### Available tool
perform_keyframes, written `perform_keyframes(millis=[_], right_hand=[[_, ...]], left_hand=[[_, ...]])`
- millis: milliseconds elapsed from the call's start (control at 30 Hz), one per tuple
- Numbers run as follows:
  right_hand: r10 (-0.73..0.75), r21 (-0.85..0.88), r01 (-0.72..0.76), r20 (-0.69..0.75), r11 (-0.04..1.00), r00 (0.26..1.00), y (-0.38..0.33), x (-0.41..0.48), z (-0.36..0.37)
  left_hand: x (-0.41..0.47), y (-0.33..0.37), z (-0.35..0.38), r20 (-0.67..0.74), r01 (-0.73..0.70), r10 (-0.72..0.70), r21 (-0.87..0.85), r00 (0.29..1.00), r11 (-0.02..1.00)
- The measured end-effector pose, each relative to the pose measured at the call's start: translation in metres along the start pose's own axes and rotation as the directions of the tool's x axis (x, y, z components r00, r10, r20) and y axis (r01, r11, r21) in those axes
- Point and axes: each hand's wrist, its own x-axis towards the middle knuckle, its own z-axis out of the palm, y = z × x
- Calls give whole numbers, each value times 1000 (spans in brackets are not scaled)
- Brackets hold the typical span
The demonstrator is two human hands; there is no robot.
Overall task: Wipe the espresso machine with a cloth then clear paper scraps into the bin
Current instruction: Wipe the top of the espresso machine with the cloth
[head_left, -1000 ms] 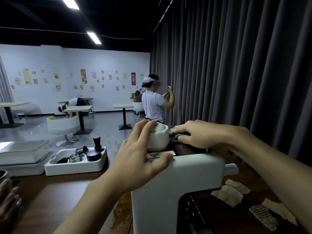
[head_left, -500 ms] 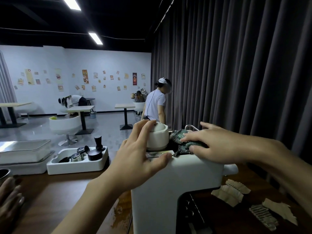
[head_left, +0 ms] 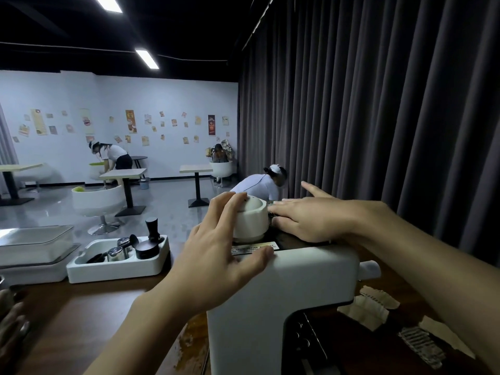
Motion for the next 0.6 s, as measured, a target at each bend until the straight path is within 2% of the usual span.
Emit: perform_keyframes(millis=[133, 267, 467, 600], right_hand=[[4, 36, -5, 18, 999, 1000, 3, 10, 2], [-15, -1, 15, 11, 1000, 1000, 6, -12, 3], [-118, -30, 116, -95, 993, 988, -1, -70, 11], [-108, -18, 107, -48, 994, 993, -4, -69, 5]], left_hand=[[0, -1, -1, 1, 3, -3, -4, 1000, 1000], [0, 1, -2, 9, 3, -3, 4, 1000, 1000], [-1, 3, -2, 9, 12, -12, -7, 1000, 1000], [-1, 3, -1, 9, 17, -17, -8, 1000, 1000]])
